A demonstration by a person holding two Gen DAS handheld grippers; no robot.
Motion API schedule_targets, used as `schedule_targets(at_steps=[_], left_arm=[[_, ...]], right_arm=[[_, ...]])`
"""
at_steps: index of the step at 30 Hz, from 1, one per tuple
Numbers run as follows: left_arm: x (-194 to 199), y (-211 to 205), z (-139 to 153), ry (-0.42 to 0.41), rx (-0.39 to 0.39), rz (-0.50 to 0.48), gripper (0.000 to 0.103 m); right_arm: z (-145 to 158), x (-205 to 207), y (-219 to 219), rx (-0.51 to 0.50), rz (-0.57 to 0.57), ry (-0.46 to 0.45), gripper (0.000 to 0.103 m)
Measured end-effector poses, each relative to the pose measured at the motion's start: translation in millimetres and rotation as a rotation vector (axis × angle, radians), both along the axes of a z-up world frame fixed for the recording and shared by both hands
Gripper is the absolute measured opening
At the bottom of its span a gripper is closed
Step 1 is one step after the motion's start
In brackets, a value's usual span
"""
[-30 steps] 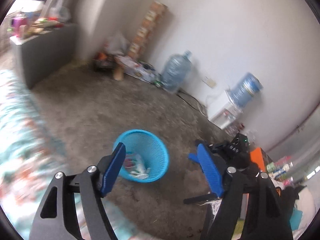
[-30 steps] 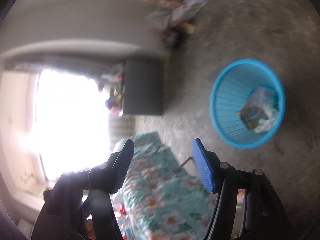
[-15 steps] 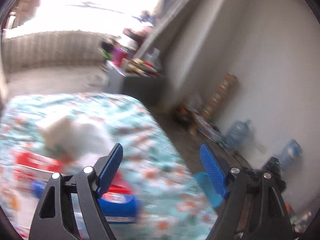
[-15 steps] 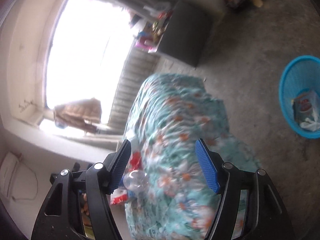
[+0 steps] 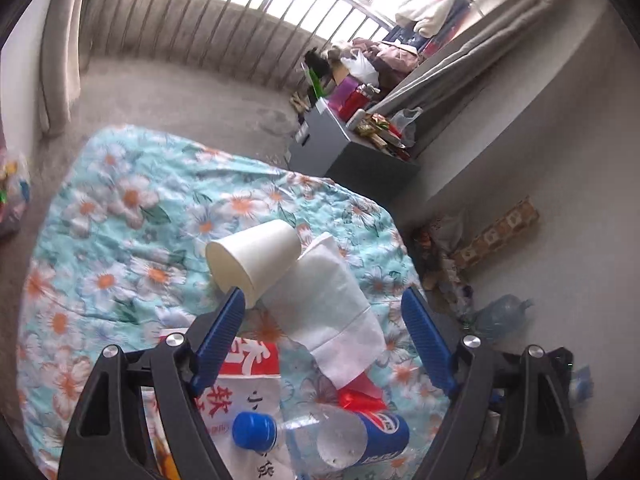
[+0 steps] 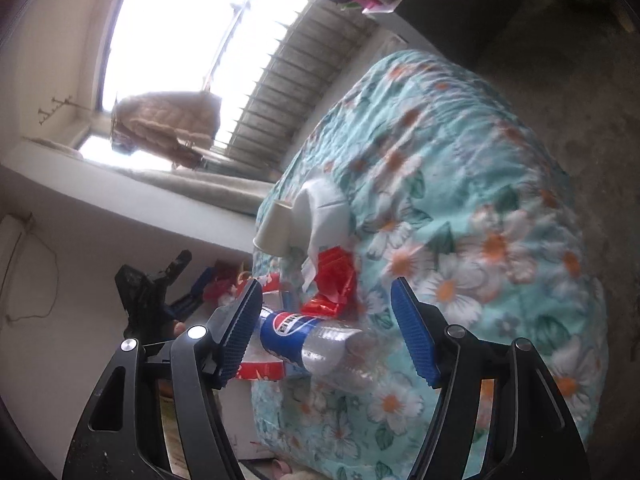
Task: Collect trash
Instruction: 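Grasp the white paper cup with the left tool while the right grasps the tissue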
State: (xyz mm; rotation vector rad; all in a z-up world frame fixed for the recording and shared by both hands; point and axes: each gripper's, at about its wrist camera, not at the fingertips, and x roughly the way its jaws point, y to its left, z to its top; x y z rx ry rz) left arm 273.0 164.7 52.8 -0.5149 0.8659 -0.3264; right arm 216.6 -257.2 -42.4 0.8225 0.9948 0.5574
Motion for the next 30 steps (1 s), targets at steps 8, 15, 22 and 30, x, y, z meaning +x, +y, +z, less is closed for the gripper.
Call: schedule_targets(at_steps=[8, 15, 22, 30], left_arm=[[43, 14, -39, 0.158, -0.082, 0.000, 0.066], [68, 13, -60, 0.249, -0.097, -0.024, 0.052], [78, 16, -78, 0.295, -0.161, -0.008, 0.036], [78, 15, -75, 0.253, -0.150, -0.034, 0.011]], right_arm=[[1, 65, 75, -0.162, 0.117, 0.013, 0.063], [-14, 108, 119, -0.308, 0.200, 0.023, 0.057], [-24, 137, 152, -0.430, 0.224, 0.048, 0.043], [-35, 141, 164, -0.463, 0.239, 0.038, 0.007]])
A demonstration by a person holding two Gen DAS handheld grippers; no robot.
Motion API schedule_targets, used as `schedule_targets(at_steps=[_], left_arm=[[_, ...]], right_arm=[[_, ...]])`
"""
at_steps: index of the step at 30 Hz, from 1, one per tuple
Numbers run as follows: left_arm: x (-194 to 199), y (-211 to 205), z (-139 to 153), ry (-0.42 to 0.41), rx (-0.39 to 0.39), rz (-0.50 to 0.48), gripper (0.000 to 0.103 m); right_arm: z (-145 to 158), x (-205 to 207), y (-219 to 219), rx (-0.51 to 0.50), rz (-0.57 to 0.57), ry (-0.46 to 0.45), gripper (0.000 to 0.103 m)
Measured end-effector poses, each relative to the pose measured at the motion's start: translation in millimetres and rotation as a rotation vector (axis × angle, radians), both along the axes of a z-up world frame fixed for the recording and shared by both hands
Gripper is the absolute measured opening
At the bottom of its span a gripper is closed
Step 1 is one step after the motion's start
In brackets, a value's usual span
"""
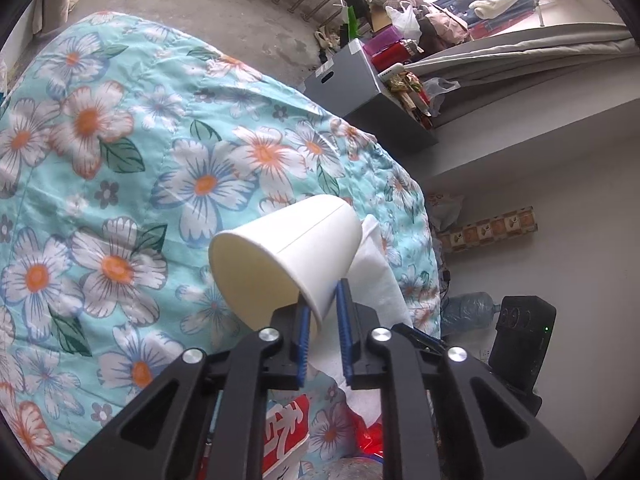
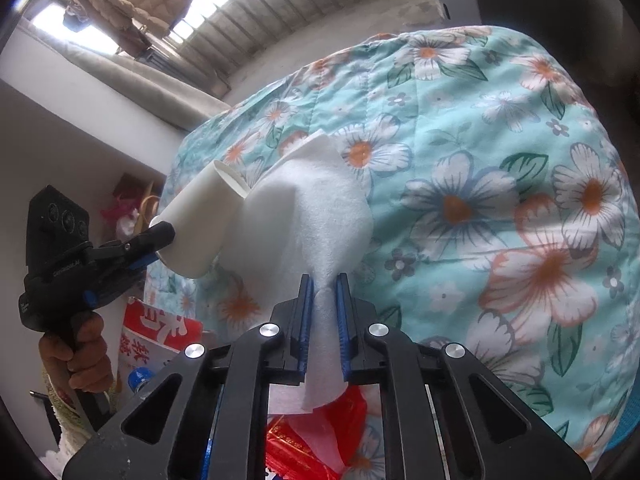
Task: Collect trash
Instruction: 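Grasp the white paper cup with the left tool while the right grasps the tissue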
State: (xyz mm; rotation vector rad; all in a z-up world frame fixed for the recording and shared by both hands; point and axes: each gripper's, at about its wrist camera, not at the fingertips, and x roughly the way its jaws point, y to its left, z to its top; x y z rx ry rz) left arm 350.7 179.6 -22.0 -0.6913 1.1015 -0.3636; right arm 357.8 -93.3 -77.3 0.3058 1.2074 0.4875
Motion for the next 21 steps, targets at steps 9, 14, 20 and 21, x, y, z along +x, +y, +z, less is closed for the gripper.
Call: schedule_targets(at_steps=[9, 14, 20, 21], left_arm=[[-7, 4, 10, -0.057, 0.002, 0.011, 0.002], [-21, 9, 24, -0.118, -0.012, 0.029, 0.002], [-43, 10, 53, -0.230, 0.009, 0.037, 0.002], [-49, 10, 61, -0.258, 0.020, 0.037, 0.002]], right_arm=[[13, -10, 7, 0.054, 0.008, -0.040, 0.000], [33, -22, -10, 0.152, -0.032, -0.076, 0.000], [52, -38, -29, 0.236, -0.082, -0.115, 0.000], [55, -42, -34, 0.245, -0.091, -0.125, 0.000]])
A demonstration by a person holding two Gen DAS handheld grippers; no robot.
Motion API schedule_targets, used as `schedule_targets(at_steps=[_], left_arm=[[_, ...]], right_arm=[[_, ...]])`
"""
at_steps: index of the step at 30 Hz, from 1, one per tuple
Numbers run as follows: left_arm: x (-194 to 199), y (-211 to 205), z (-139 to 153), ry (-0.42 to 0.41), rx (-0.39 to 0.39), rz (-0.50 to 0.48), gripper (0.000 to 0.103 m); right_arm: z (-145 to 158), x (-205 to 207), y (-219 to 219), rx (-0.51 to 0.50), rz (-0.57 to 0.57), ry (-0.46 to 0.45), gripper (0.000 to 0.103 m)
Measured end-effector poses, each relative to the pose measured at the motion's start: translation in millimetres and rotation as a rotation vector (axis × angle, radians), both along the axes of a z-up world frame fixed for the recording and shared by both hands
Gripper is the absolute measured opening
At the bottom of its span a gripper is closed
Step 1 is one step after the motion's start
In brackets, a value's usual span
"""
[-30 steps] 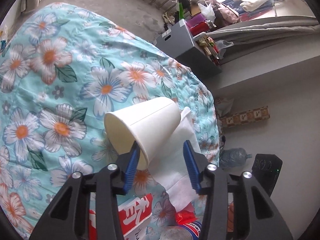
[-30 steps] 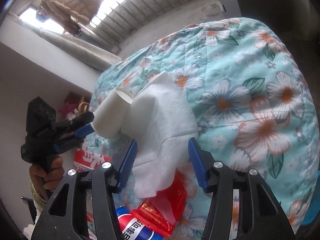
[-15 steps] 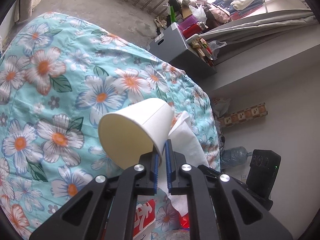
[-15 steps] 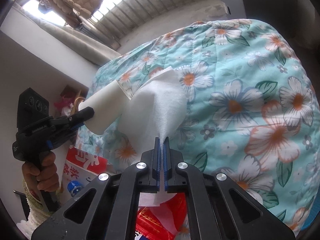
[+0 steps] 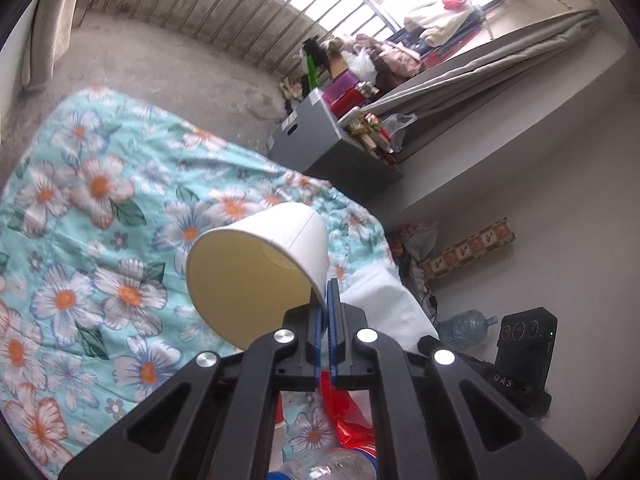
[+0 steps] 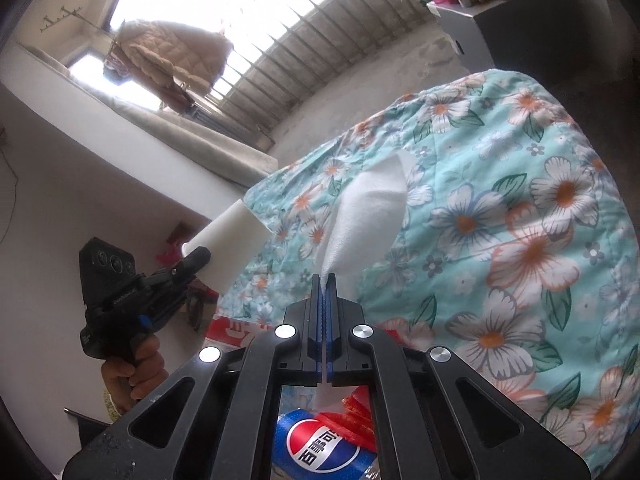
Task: Collect trash
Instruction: 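Grasp the white paper cup with the left tool while the right grasps the tissue, then carry the paper cup and tissue over the wastebasket and open both tools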
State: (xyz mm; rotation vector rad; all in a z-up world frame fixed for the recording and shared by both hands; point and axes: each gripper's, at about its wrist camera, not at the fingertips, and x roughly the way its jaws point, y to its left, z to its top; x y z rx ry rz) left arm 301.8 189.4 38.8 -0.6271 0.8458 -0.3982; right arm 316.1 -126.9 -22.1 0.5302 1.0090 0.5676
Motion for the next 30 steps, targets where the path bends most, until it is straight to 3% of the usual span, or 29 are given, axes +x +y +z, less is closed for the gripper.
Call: schedule_targets(at_steps=[13, 24, 30], left_arm=[[-80, -11, 65, -0.273, 0.126, -0.006, 0.002], [-136, -58, 75, -0.389, 0.185, -0.107, 0.002], [-154, -89, 66, -0.400, 0.198, -0.171, 0.002]], right_arm=[[45, -46, -47, 0.136, -0.093, -0.116, 0.000], [52, -95, -70, 0.186, -0.165, -0.167, 0.000], [49, -128, -88, 0.185, -0.216, -0.169, 0.000]])
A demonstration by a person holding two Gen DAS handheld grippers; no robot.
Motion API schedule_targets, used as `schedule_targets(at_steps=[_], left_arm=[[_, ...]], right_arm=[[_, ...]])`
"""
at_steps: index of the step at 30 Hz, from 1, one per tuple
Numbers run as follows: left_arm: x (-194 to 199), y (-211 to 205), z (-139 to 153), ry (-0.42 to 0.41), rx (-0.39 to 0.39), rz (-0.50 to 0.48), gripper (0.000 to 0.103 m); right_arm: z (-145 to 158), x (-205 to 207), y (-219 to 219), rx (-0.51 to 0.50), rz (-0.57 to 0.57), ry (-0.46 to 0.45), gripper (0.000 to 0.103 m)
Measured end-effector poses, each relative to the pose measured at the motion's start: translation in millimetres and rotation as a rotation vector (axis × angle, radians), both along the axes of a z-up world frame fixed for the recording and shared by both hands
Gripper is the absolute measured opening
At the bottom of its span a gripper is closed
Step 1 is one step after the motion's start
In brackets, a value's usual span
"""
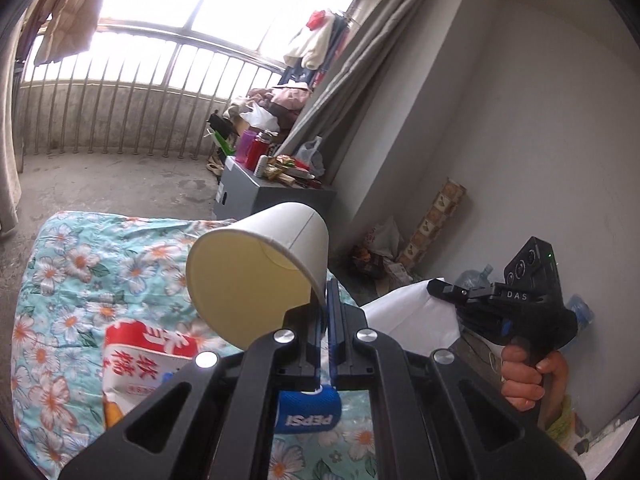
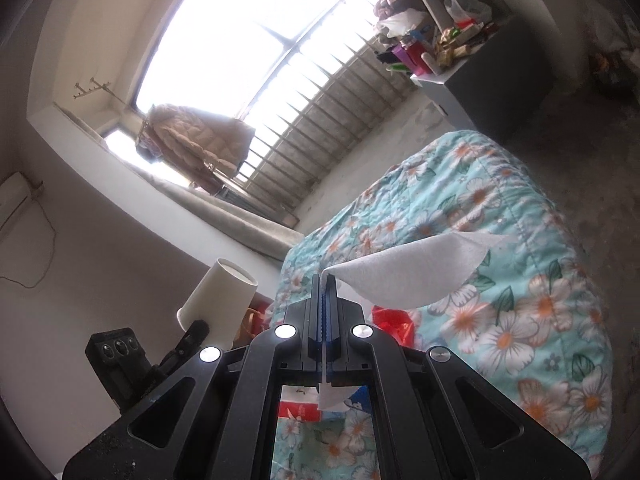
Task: Collect trash
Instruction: 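Carry the paper cup and tissue over the wastebasket and open both tools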
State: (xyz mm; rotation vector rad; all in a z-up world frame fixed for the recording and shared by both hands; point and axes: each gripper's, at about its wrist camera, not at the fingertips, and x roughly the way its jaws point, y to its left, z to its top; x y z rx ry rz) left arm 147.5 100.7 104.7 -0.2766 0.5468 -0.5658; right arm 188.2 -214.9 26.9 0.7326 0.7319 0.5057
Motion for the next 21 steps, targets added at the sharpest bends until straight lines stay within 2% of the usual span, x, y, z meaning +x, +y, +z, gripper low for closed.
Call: schedule_targets(at_steps=[9, 21], left_arm=[[-19, -53, -20, 0.041, 0.015, -0.144, 0.002], [-34, -141, -6, -0.004, 0.133, -0.313, 0.002]], right_arm=[[-12, -46, -35, 0.037, -0.098, 0.018, 0.000], [-20, -105, -104, 0.117, -0.256, -0.040, 0.000]])
